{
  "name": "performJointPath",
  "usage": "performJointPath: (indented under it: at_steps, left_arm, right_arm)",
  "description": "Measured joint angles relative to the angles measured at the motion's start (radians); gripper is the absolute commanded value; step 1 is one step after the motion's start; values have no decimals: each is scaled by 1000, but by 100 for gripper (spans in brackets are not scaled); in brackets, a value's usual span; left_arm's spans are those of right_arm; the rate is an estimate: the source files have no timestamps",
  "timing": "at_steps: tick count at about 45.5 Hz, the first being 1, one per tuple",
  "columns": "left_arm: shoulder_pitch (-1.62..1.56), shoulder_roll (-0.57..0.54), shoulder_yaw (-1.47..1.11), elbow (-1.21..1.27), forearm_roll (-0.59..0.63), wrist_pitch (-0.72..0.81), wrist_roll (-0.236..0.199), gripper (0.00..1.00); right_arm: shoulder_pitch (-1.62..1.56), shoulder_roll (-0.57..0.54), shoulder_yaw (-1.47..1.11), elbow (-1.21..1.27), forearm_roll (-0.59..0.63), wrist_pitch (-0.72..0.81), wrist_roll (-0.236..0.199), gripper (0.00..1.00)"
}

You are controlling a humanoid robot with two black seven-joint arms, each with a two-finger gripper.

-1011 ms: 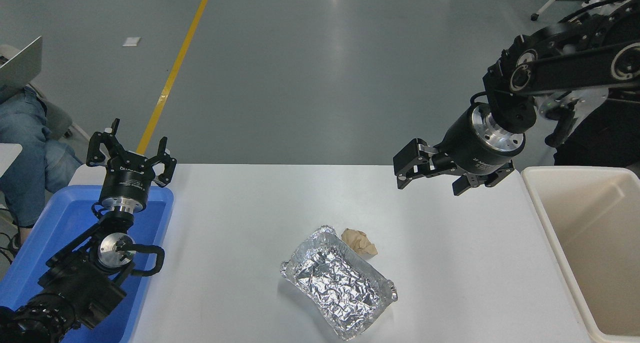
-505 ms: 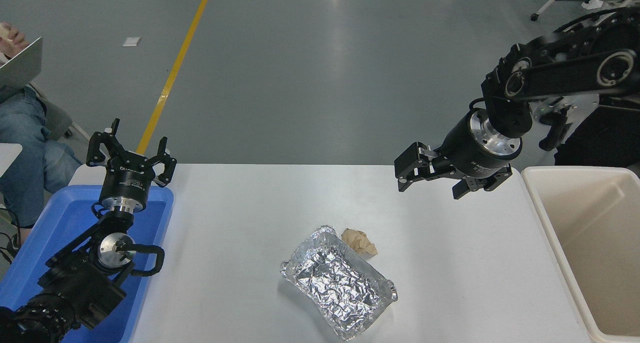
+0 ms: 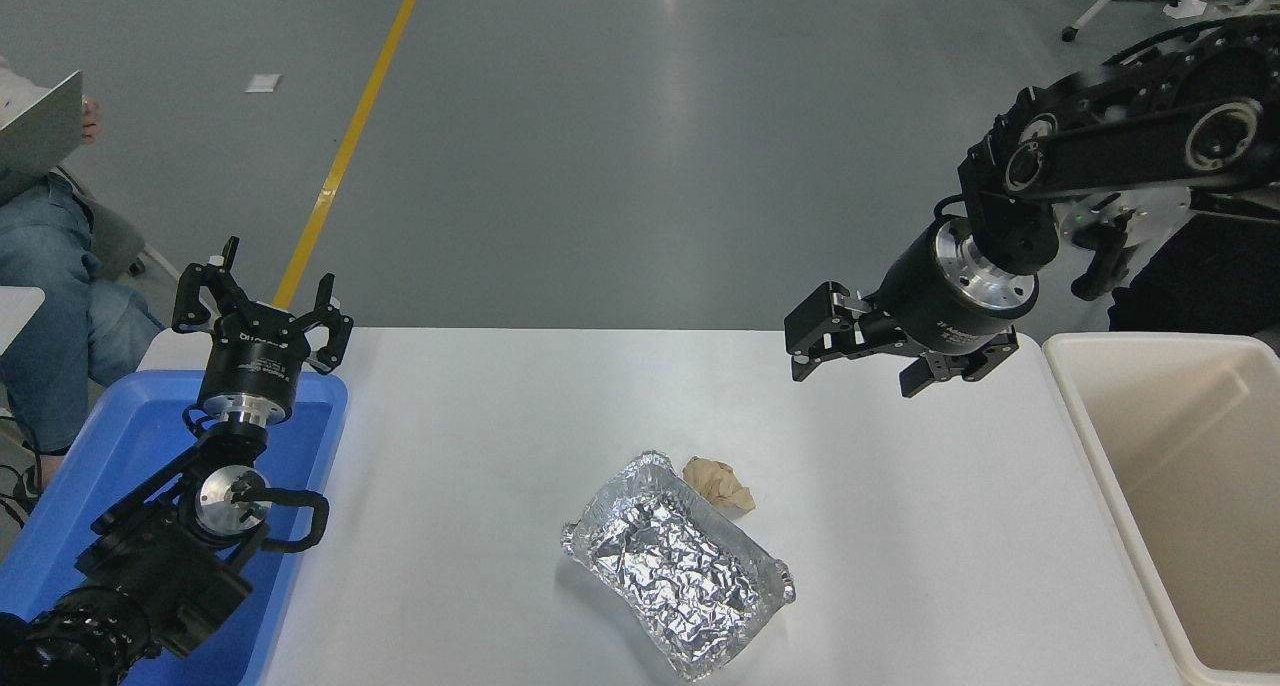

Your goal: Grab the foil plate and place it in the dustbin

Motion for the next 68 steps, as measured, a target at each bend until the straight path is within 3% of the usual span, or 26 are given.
performJointPath:
  at_steps: [14, 21, 33, 68]
  left_arm:
    - [0, 0, 0, 0, 0, 0, 0, 99]
    - [0, 0, 0, 0, 0, 0, 0, 99]
    - [0, 0, 0, 0, 0, 0, 0, 99]
    - [0, 0, 0, 0, 0, 0, 0, 99]
  right_arm:
    - [-85, 50, 86, -25, -54, -62, 0, 100]
    - [-177, 115, 110, -48, -200, -172, 0, 100]
    - [-327, 200, 123, -126, -327, -302, 1, 100]
    - [-686, 239, 143, -389, -398, -432, 8, 100]
